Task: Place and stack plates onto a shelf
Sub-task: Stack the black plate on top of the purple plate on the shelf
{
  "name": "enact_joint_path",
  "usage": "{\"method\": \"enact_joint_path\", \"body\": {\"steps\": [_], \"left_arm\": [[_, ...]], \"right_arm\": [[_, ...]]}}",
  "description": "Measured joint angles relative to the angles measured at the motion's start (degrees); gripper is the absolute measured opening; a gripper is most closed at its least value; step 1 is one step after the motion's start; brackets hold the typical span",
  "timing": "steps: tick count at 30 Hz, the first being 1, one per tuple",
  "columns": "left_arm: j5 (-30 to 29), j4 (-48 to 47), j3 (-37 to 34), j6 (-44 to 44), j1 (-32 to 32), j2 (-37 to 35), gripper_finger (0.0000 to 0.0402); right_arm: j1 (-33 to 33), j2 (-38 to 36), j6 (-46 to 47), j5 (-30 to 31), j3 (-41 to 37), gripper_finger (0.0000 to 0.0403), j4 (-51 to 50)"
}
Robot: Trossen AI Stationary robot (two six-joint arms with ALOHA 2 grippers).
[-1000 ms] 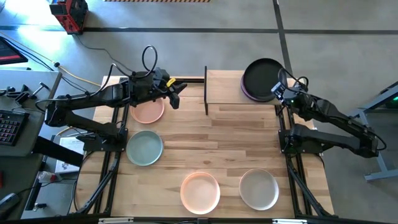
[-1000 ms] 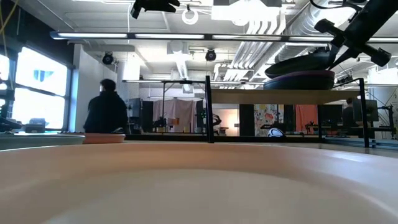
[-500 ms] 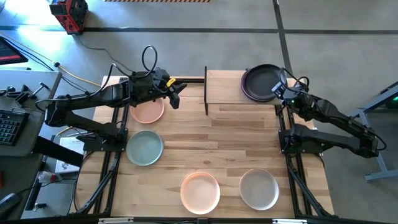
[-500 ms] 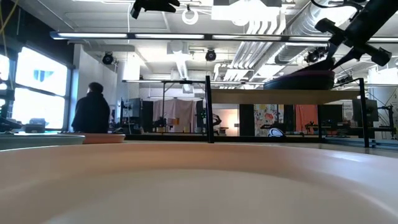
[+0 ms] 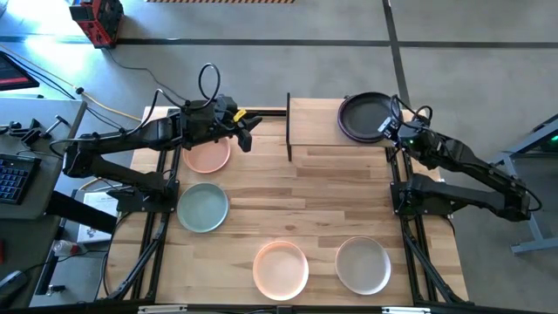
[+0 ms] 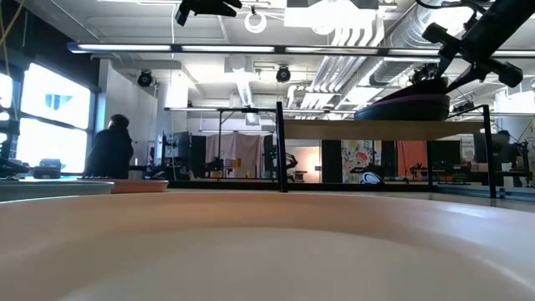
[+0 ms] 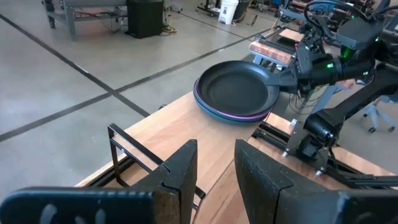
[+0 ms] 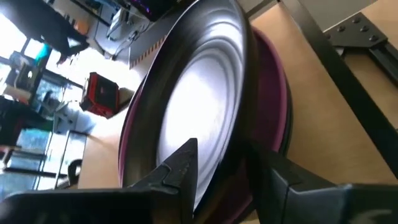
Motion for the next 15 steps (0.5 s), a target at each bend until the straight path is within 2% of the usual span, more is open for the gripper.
{"method": "enact_joint_path", "body": {"steps": [15], "left_arm": [[-0.03, 0.02, 0.00, -2.50, 0.00, 0.00, 0.0097]], "right_arm": [[0.00, -2.98, -3.14, -10.12, 0.00, 0.0134, -0.30]]}}
